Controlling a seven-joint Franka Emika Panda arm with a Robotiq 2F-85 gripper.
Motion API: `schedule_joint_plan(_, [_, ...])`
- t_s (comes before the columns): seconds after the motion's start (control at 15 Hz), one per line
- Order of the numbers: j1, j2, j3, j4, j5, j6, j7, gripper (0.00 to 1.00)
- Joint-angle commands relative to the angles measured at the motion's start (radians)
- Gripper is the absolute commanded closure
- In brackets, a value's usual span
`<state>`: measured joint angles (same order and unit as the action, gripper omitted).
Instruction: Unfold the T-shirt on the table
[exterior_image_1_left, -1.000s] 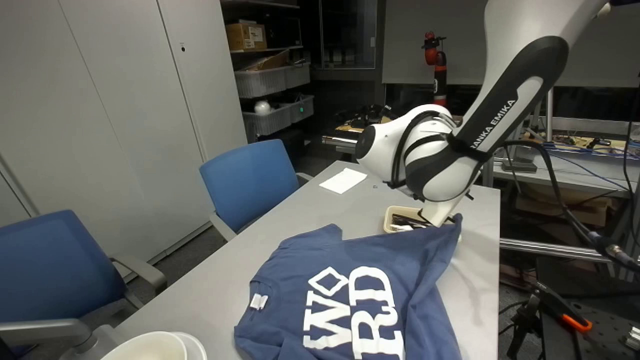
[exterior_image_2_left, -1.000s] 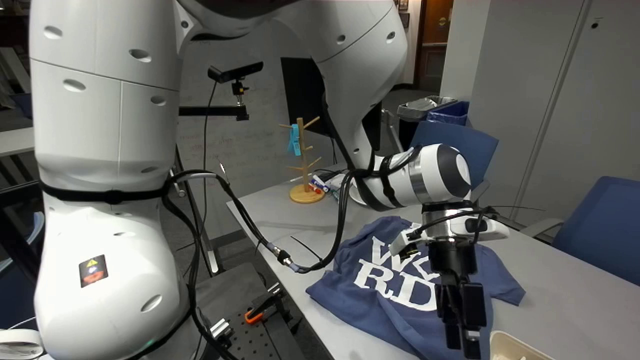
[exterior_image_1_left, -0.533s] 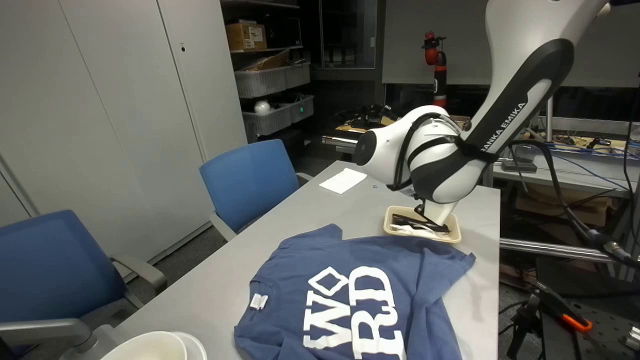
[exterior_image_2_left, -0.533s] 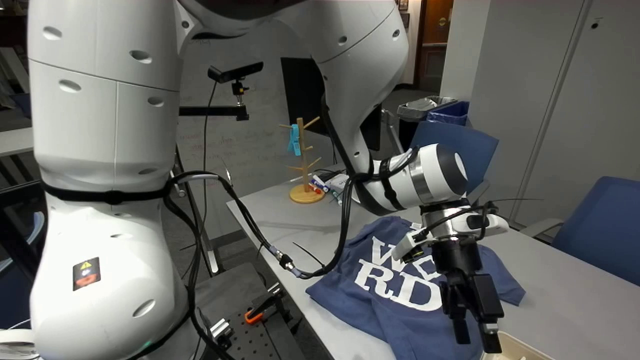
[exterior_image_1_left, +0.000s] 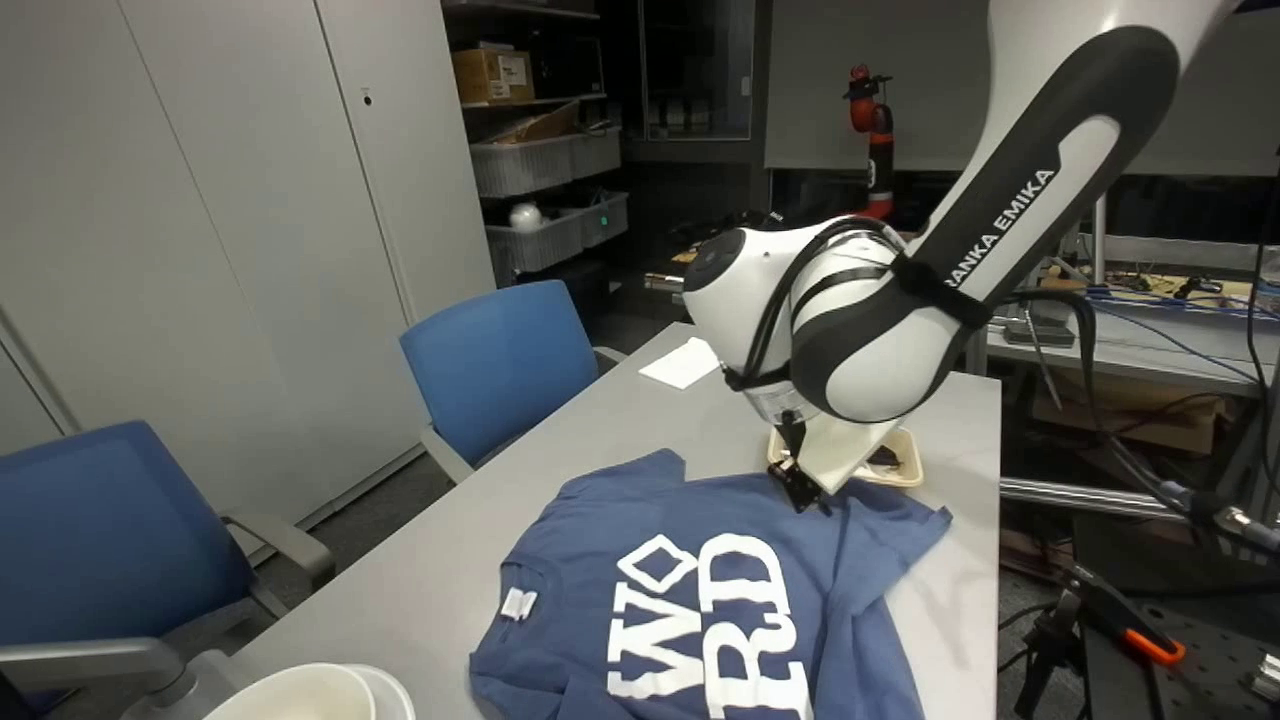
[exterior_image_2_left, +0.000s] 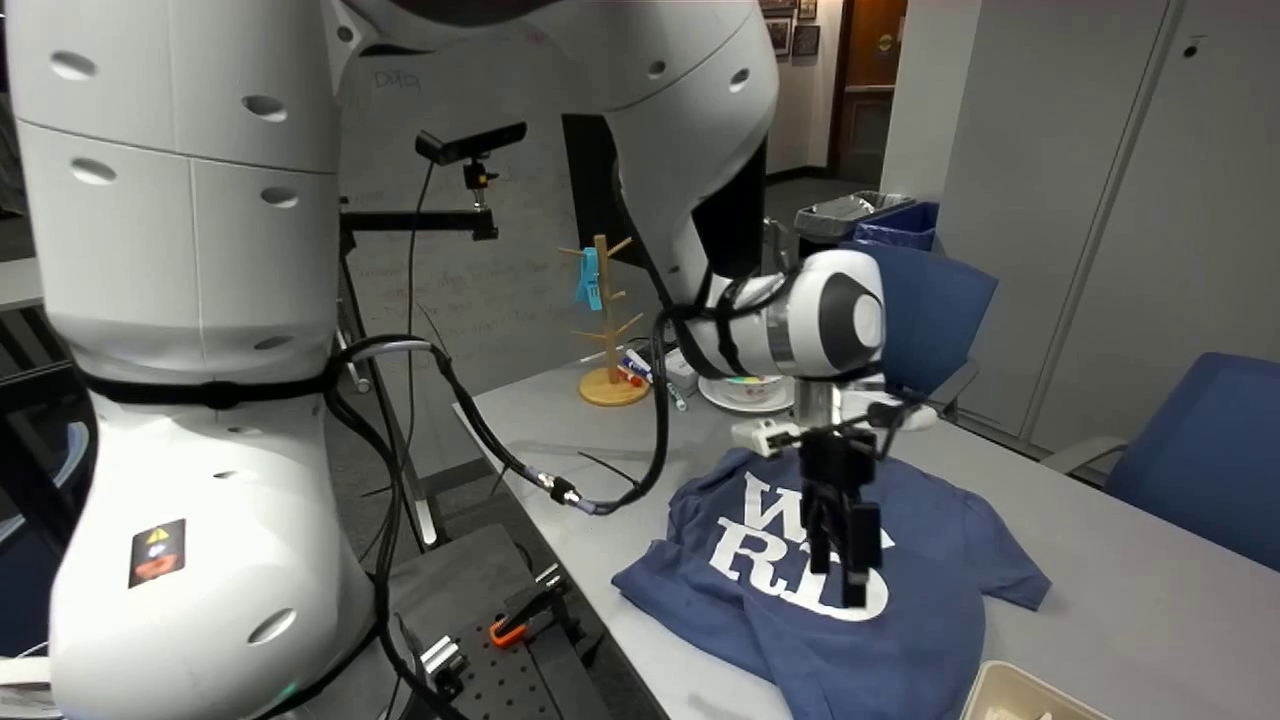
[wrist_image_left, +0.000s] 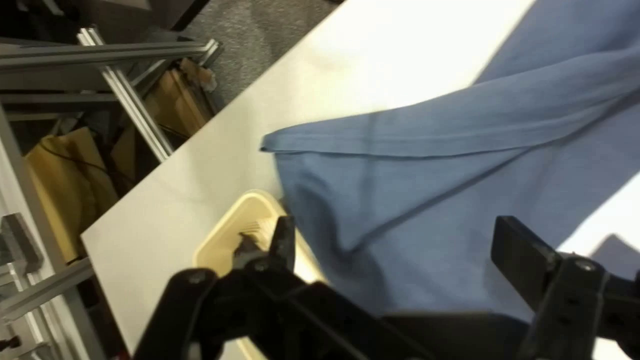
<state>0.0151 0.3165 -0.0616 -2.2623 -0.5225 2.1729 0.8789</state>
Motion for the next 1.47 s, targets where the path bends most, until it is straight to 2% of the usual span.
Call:
schedule_joint_plan(0.0, [0.081,-0.079,0.075,-0.029,0.134,-0.001,-0.031,0.0])
schedule_joint_plan(0.13, [0.117,-0.075,0.104,-0.008,0.169,-0.018,-0.033,0.0])
schedule_joint_plan(0.2, [0.116,-0.051,0.078,-0.003,0.13,-0.003,-0.004,0.0])
schedule_joint_plan(0.33, [0.137,-0.059,0.095,-0.003,0.146,-0.006,-0.003,0.0])
schedule_joint_plan(0.73, [0.133,-0.05,0.096,0.001,0.158,-0.005,-0.023,0.0])
schedule_joint_plan(1.13, [0.161,0.062,0.12,0.019,0.202,0.032,-0.026,0.0])
schedule_joint_plan(1.4, [0.185,0.131,0.128,0.034,0.264,0.086,-0.028,0.07])
